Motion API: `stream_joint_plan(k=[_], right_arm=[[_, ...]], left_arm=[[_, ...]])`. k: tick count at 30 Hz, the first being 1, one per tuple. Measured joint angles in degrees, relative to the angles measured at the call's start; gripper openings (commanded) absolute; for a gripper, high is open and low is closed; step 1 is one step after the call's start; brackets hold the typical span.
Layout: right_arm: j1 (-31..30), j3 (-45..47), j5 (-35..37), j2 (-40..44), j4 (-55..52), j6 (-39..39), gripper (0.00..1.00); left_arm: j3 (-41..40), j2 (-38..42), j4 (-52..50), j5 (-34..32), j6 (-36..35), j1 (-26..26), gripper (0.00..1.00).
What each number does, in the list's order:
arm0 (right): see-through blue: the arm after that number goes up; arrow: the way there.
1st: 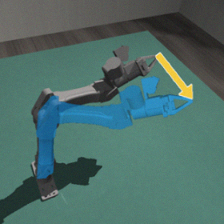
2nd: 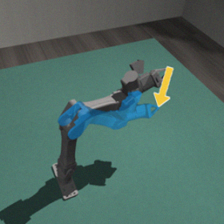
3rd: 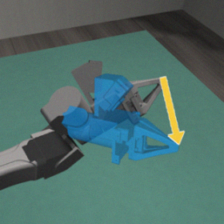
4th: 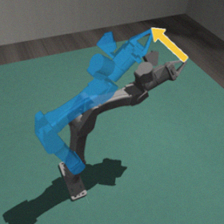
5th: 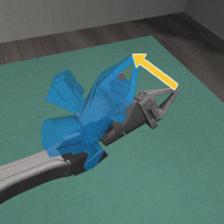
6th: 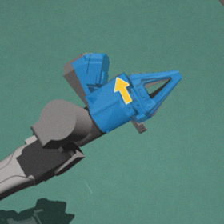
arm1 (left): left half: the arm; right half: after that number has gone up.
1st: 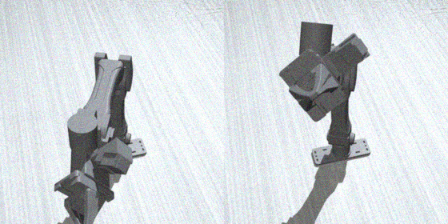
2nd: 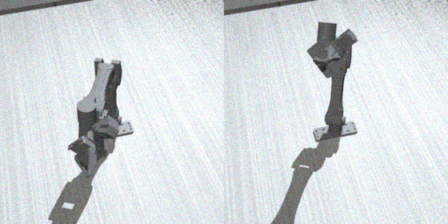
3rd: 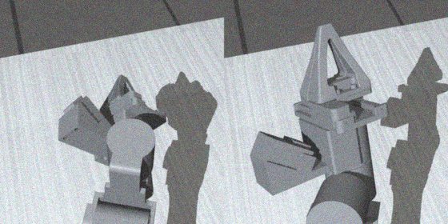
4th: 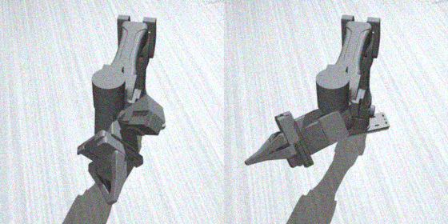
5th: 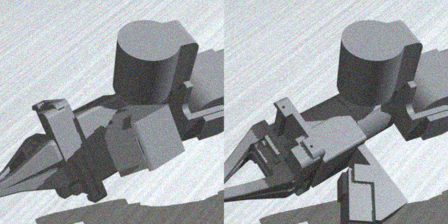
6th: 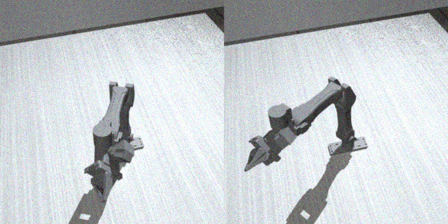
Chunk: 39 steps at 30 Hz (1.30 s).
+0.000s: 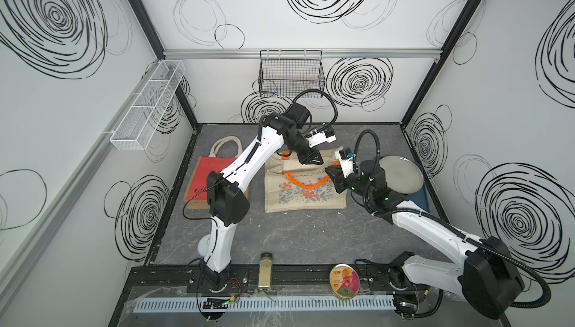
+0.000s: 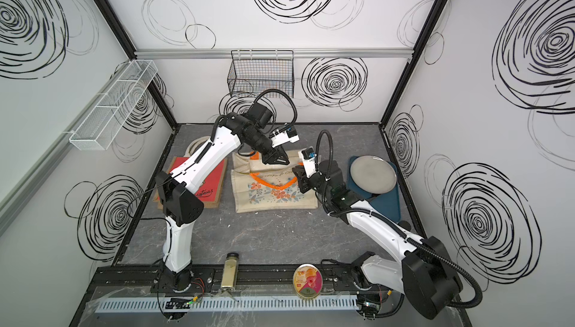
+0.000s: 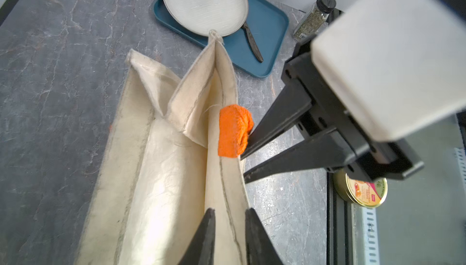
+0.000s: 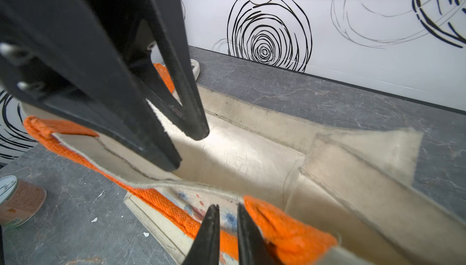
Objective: Put away the canvas bag
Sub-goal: Press the canvas bag at the center of the board.
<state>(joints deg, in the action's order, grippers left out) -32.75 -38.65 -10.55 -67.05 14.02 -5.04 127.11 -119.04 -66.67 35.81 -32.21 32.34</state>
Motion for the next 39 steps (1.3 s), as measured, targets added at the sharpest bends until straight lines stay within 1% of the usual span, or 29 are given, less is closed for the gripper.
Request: stream_joint_plan(k=[1, 2, 3, 4, 6, 7, 10, 11, 14, 16, 18, 21, 23, 24, 26, 30, 31, 33, 36, 38, 39], right_arm=[[0.0, 0.0, -0.1, 0.0, 0.0, -0.1, 0.2], [0.0, 0.0, -0.4, 0.0, 0.1, -0.2, 0.22], [0.0, 0.0, -0.7, 0.0, 0.0, -0.2, 0.25], [0.1, 0.0, -1.2, 0.2, -0.2, -0.1, 0.3], [0.3, -0.2, -2.3, 1.1, -2.0, 0.3, 0.34], [0.5, -0.5, -2.9, 2.1, -3.9, 0.9, 0.37], [3.1, -1.9, -6.2, 6.8, -9.9, 2.1, 0.59], [4.4, -2.8, -6.9, 8.6, -11.7, 2.4, 0.69], [8.5, -7.0, -8.3, 11.8, -17.6, 4.0, 0.83], [11.9, -10.8, -9.1, 12.1, -21.4, 5.3, 0.89], [16.6, -14.4, -10.6, 11.2, -25.0, 6.7, 0.99], [22.3, -18.7, -13.3, 8.0, -29.6, 8.2, 1.0], [23.5, -19.9, -15.5, 5.6, -31.4, 10.4, 0.99], [23.6, -19.8, -16.4, 4.6, -32.0, 11.8, 0.96], [23.6, -18.8, -18.6, 3.1, -33.3, 15.6, 0.95], [23.6, -15.1, -21.9, 2.3, -34.8, 23.2, 0.96], [23.6, -15.0, -22.5, 1.9, -35.3, 24.9, 1.0], [22.9, -15.6, -22.9, 0.3, -35.7, 27.8, 1.0], [20.3, -19.3, -21.7, -4.2, -36.5, 32.4, 0.93], [17.5, -23.1, -20.1, -7.9, -37.8, 36.3, 0.83], [16.2, -25.2, -19.2, -9.6, -38.9, 37.9, 0.82]], left_arm=[[-0.5, 0.2, 0.6, -0.8, 0.2, 0.0, 0.55], [-1.8, 0.8, 2.0, -2.1, 0.6, 0.0, 0.7], [-3.4, 1.6, 3.4, -3.2, 1.1, 0.0, 0.79], [-4.8, 2.3, 4.7, -4.1, 1.6, 0.0, 0.83], [-7.0, 3.7, 7.2, -5.8, 2.4, 0.2, 0.83], [-7.4, 4.1, 8.3, -6.4, 2.7, 0.2, 0.83], [-7.5, 5.2, 11.6, -7.0, 3.7, 0.3, 0.8], [-7.5, 5.7, 12.5, -7.0, 4.1, 0.4, 0.79], [-7.4, 7.4, 14.5, -7.6, 4.9, 0.9, 0.76], [-6.3, 7.9, 14.7, -8.1, 5.4, 1.2, 0.72], [-4.2, 7.7, 14.9, -8.0, 6.3, 1.4, 0.71], [-2.4, 7.6, 15.9, -8.3, 7.8, 1.4, 0.74], [-2.4, 7.4, 16.9, -9.4, 8.7, 1.5, 0.74], [-2.4, 7.2, 17.6, -10.4, 9.2, 1.7, 0.74], [-2.4, 6.5, 18.4, -11.5, 10.1, 2.0, 0.73], [-3.0, 5.2, 19.8, -11.9, 12.0, 2.0, 0.73], [-3.7, 5.2, 20.5, -11.9, 12.4, 1.7, 0.73], [-5.1, 5.4, 21.8, -11.9, 13.3, 1.2, 0.73], [-7.4, 5.7, 23.5, -11.9, 14.9, 0.1, 0.72], [-8.9, 6.3, 24.6, -12.0, 16.2, -0.7, 0.72], [-9.8, 6.8, 25.3, -12.2, 17.0, -1.2, 0.72]])
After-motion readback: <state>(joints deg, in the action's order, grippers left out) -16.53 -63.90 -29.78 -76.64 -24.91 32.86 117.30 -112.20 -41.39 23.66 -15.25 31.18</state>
